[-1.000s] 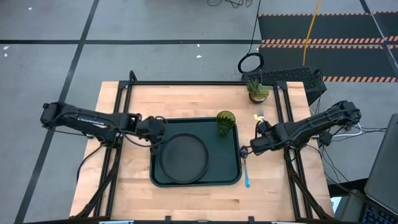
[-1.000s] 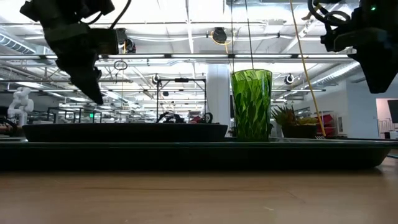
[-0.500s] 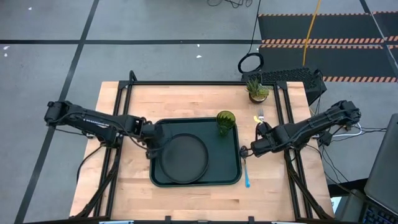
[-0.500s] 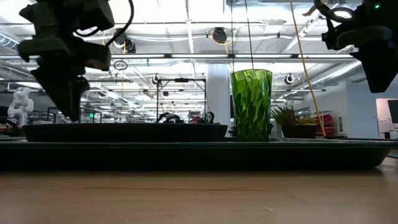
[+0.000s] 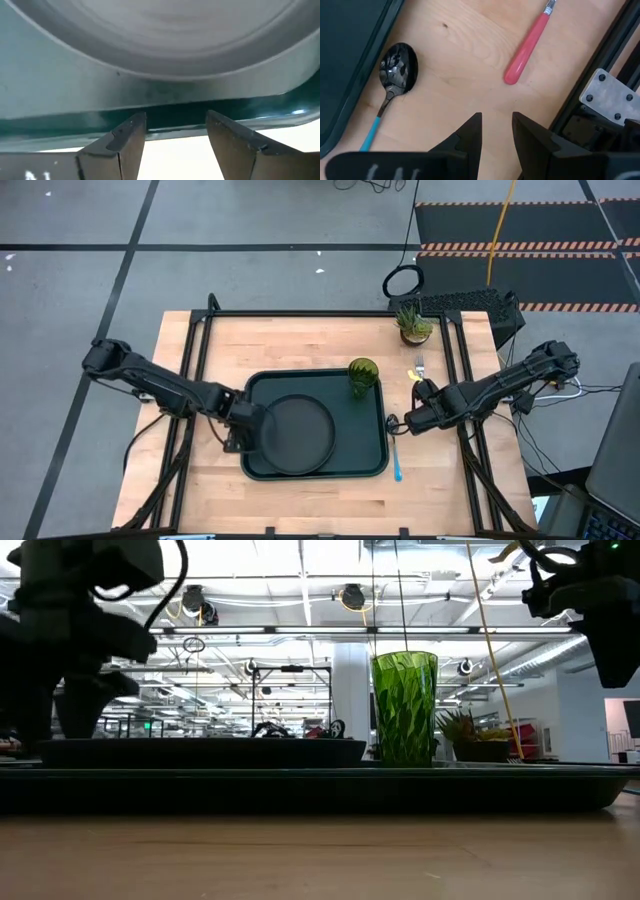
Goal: Pick and place plate/cup/fork/spoon on tray
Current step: Adjust the black plate
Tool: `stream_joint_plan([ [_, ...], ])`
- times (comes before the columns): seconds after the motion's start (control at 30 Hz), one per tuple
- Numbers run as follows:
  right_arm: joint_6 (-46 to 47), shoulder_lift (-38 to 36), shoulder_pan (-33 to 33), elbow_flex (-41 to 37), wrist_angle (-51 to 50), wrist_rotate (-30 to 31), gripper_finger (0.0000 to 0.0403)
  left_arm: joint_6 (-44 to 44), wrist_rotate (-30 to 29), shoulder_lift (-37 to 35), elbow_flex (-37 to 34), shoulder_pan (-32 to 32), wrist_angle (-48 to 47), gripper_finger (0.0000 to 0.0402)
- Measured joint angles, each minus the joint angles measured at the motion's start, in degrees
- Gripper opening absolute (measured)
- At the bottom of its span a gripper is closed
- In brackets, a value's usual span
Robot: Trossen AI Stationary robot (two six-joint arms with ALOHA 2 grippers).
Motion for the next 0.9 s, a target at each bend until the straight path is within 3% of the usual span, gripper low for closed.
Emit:
stream_joint_plan([
  [0.3, 0.00, 0.00, 0.00, 0.00, 0.62, -0.02, 0.0100, -3.05, -0.39, 6.42, 0.75, -0.35, 5.16, 0.0209],
  [0.9, 0.55, 0.00, 1.46, 0.01, 1.47, -0.04, 0.0100, -0.01, -6.58, 6.49, 4.73, 3.46, 8.99, 0.0209],
])
